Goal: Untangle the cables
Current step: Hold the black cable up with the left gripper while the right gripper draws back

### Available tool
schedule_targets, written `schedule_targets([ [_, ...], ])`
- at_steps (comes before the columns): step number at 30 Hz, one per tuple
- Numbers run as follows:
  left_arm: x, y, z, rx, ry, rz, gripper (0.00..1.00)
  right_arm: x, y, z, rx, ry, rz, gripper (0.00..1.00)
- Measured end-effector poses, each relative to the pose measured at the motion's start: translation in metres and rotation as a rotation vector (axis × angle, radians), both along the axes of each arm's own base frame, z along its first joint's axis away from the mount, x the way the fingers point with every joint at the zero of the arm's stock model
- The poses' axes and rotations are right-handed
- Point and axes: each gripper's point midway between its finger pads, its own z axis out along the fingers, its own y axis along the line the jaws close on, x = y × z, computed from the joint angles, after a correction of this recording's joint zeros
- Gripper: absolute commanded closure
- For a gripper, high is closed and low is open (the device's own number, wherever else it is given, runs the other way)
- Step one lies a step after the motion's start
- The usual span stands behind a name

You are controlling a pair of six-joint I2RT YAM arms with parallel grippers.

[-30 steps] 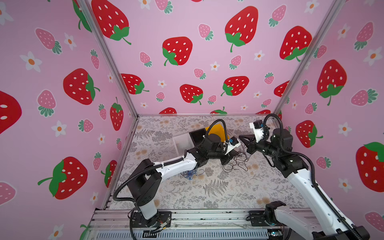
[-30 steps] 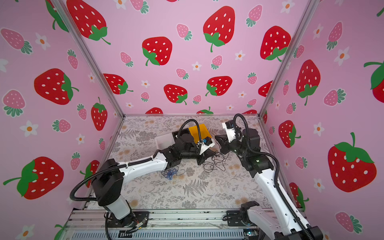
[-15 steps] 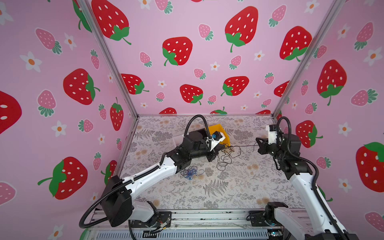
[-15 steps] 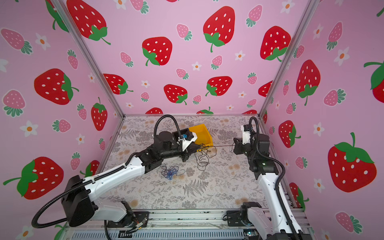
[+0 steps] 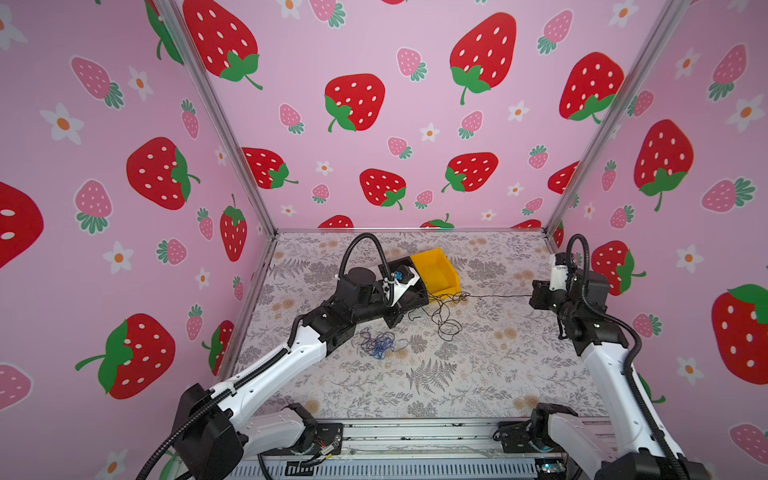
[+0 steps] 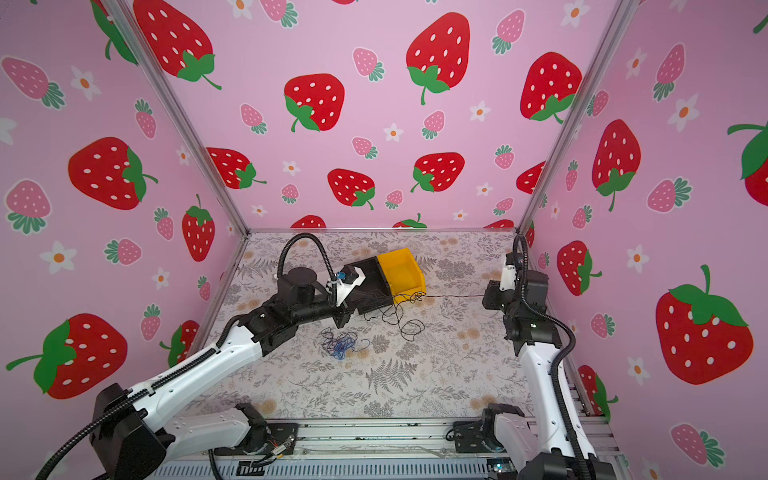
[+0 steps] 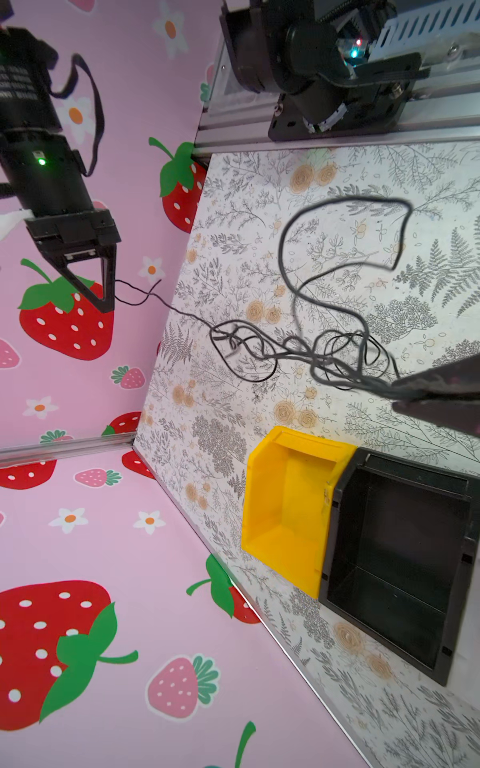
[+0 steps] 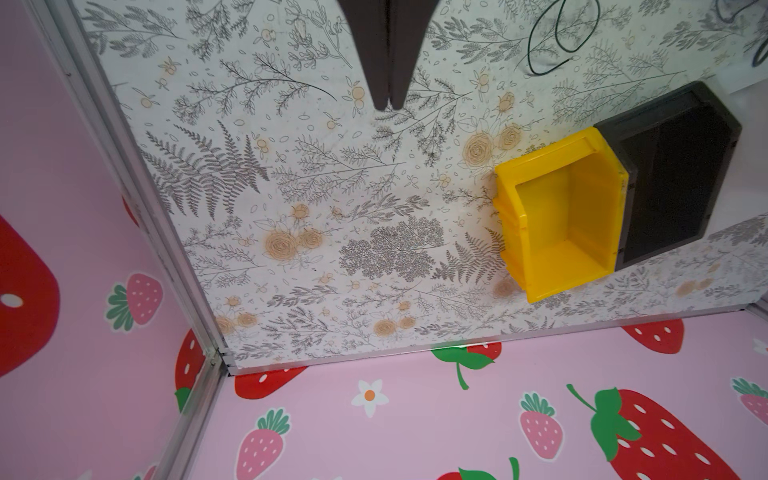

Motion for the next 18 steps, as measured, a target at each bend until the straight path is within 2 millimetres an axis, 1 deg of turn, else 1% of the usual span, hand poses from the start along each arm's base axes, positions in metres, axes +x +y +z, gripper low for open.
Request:
schedule_targets([
  [4,0.002,0.011,-0.001,0.009,0.006,0.025,1.00,0.000,-0.015,-0.007,-0.035,0.026,-0.056,1.00],
  [7,0.004,0.024,-0.005,0.018,0.017,0.053,1.00,0.000,-0.028,-0.009,-0.067,0.035,-0.103,1.00],
  [11,0.007,0.041,-0.008,0.026,0.031,0.096,1.00,-0.001,-0.038,-0.012,-0.091,0.045,-0.138,1.00],
  [15,0.009,0.047,-0.008,0.025,0.032,0.110,1.00,0.000,-0.047,-0.013,-0.107,0.052,-0.167,1.00],
  [18,0.010,0.051,-0.010,0.033,0.036,0.120,1.00,0.002,-0.055,-0.007,-0.126,0.046,-0.193,1.00],
])
